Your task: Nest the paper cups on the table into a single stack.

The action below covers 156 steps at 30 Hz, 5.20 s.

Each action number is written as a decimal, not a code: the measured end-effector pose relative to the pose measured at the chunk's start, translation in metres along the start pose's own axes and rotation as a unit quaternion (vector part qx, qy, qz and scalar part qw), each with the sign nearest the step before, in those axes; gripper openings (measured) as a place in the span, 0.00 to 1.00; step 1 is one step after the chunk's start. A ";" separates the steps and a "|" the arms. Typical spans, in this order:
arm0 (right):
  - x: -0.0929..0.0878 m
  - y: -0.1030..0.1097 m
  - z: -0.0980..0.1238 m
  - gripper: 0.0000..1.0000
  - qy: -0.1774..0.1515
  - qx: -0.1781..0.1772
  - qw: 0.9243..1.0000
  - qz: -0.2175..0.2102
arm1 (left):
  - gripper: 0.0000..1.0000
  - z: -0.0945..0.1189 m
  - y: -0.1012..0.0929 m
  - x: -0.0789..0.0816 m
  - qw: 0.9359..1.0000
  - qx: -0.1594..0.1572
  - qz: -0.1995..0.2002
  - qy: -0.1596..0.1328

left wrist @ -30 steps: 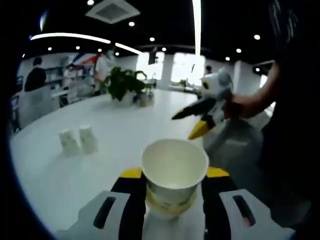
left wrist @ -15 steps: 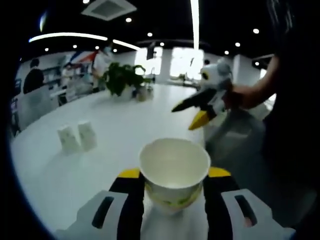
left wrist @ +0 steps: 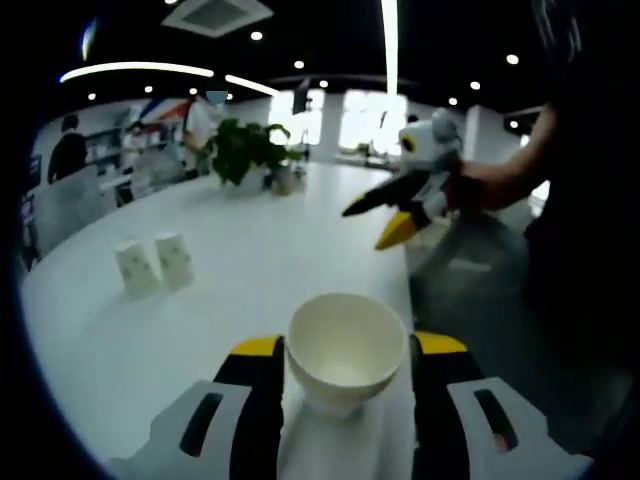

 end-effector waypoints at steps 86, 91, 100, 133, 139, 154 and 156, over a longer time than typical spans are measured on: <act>0.001 0.006 -0.005 0.75 0.005 0.018 1.000 0.002 | 0.99 0.087 0.032 -0.022 0.969 0.202 0.112 -0.091; 0.007 0.002 -0.010 0.75 0.000 0.019 1.000 0.001 | 0.99 0.088 0.034 -0.024 0.967 0.205 0.117 -0.092; 0.060 -0.026 -0.048 0.76 -0.022 0.033 0.998 0.042 | 0.99 0.088 0.038 -0.024 0.966 0.208 0.126 -0.089; 0.147 -0.082 -0.231 0.65 -0.003 0.086 0.993 0.074 | 0.98 0.086 0.042 -0.030 0.954 0.241 0.154 -0.087; 0.151 -0.081 -0.243 0.58 0.003 0.087 0.992 0.090 | 0.98 0.085 0.044 -0.030 0.954 0.241 0.157 -0.083; 0.153 -0.081 -0.248 0.36 0.017 0.095 0.986 0.136 | 0.97 0.087 0.041 -0.034 0.955 0.242 0.151 -0.076; 0.152 -0.080 -0.247 0.36 0.020 0.095 0.986 0.139 | 0.97 0.088 0.039 -0.033 0.955 0.245 0.151 -0.074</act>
Point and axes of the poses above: the point that each gripper's makers call its tool centre point, and the gripper's own axes: z roughly backward along the fingers, y roughly to its left, x roughly out of its top, the point moved 10 cm from there along z, roughly backward along the fingers, and after that the axes turned 4 degrees about y, right-handed, at the moved point
